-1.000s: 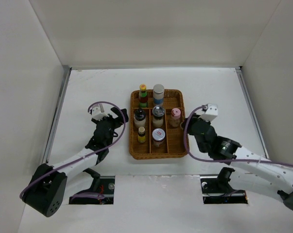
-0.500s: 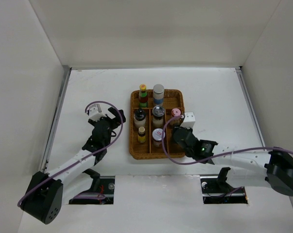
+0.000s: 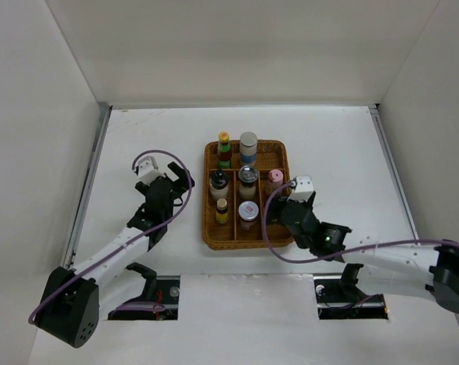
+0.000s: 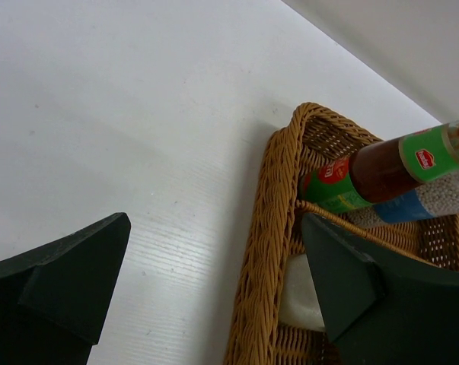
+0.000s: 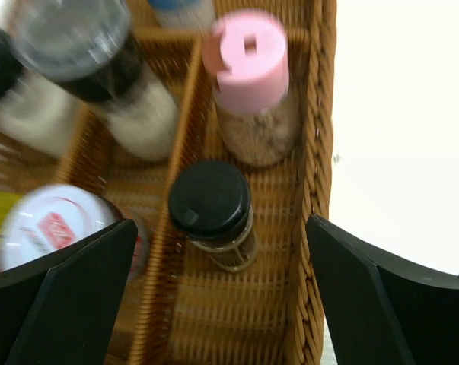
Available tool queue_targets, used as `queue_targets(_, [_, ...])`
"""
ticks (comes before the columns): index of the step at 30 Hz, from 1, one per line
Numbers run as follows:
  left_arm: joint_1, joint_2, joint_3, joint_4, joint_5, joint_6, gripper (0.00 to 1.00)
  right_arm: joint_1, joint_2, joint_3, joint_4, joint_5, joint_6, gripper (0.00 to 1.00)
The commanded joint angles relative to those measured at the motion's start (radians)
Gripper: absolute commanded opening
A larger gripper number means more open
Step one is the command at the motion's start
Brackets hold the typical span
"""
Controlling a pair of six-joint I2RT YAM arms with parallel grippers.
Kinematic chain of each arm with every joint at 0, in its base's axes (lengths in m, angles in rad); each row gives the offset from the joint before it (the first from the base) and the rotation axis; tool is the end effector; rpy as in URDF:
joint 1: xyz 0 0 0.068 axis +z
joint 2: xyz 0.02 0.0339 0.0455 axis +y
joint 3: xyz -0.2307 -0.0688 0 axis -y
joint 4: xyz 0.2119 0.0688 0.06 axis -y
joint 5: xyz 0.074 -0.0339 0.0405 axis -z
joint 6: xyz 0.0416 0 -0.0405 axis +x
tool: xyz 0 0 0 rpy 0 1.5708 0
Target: Organize the condiment bottles
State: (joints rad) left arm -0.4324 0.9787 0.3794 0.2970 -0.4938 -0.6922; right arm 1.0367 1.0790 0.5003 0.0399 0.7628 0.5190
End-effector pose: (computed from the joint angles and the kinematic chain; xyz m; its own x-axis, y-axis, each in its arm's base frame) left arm 0.1950 -0.0683 0.2020 -0.1814 -0.5352 -0.8250 -0.2047 0.8411 -0.5007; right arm 0.1320 0.1666 0.1978 -0.3857 0.0522 -0.9211 -0.1486 0.9818 0.1179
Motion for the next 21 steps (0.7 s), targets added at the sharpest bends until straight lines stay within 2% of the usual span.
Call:
queue_targets(1, [0.004,0.011,0.07,-0.067,-0.026,-0.013,1.0,0.01,-0.135,0.003,0.054,0.026,-0.034,1.0])
queue_targets(5, [-0.001,-0.005,0.098,-0.11,-0.031,-0.015,1.0,-0.049,-0.264,0.0,0.071,0.007,-0.071,1.0])
queue_targets(9, [-0.002,-0.021,0.121,-0.134,-0.032,-0.017,1.0,-0.151,-0.324,-0.002,0.086,0.001,-0.082,1.0])
queue_targets(17, [-0.01,-0.031,0.174,-0.199,-0.026,-0.012,1.0,-0.43,-0.327,-0.111,0.198,-0.057,0.067,1.0])
queue_targets(21, [0.001,-0.017,0.185,-0.219,-0.026,-0.007,1.0,-0.476,-0.283,-0.138,0.218,-0.141,0.145,1.0])
